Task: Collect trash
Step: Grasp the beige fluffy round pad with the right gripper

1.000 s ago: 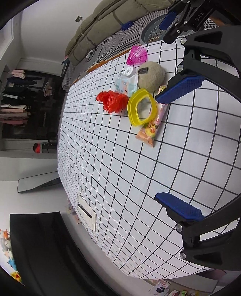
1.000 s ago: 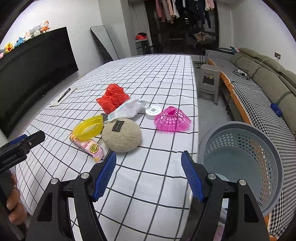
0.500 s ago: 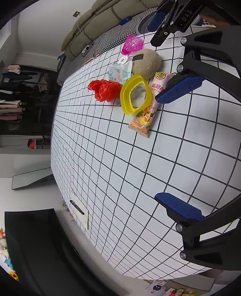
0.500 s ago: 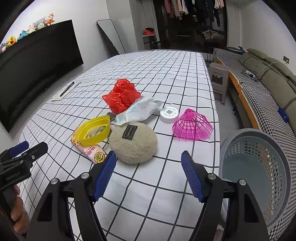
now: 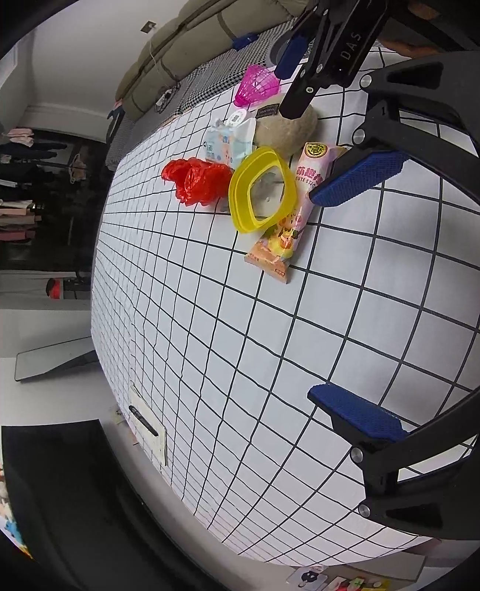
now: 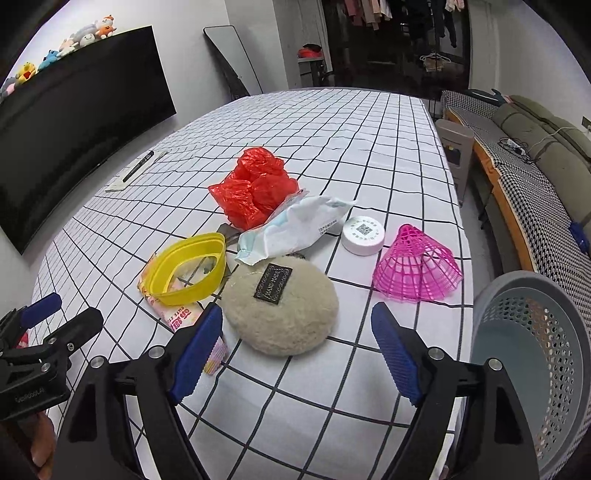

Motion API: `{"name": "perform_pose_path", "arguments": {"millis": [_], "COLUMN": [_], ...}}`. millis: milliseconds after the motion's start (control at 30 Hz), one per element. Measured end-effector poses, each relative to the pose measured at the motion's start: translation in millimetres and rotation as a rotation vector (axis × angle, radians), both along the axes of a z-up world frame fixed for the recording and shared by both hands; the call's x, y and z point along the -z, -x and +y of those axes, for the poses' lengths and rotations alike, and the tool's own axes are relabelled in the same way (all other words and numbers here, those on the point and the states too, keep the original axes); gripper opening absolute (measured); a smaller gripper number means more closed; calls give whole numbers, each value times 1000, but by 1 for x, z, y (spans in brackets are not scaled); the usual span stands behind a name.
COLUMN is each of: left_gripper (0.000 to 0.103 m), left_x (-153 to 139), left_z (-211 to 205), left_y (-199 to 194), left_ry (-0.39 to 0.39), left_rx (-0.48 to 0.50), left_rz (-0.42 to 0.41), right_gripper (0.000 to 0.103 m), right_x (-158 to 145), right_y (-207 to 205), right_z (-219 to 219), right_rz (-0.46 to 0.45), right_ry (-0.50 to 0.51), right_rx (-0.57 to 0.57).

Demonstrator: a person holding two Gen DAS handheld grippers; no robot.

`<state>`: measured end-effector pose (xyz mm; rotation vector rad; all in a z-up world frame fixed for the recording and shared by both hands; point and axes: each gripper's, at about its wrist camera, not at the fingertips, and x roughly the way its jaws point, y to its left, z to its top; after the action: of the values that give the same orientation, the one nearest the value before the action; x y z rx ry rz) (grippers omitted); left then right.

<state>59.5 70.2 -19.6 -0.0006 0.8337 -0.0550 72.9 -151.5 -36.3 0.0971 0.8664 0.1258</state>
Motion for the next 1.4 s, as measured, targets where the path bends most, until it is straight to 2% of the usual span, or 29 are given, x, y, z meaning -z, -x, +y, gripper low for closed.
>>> {"name": "perform_pose_path", "arguments": {"millis": [567,800,900,1400], "left_gripper": [95,95,95,95], "left_x": [5,5,6,5], "left_z": [7,7,6,-8], "left_y": [-5,-5,-5,-3], "left_ry": [10,12,12,14], "left_rx": [-11,-10,-8,20], "left_rz": [14,15,17,22], "right_gripper": [79,78,70,67], "right_x": [17,18,17,2], "right_y": [-29,-32,-32,-1], "right_z": [14,16,19,1], "right_rz": [69,64,61,29], "right_ry": [1,7,12,-49], "right_rx": [-28,-26,-30,-1]}}
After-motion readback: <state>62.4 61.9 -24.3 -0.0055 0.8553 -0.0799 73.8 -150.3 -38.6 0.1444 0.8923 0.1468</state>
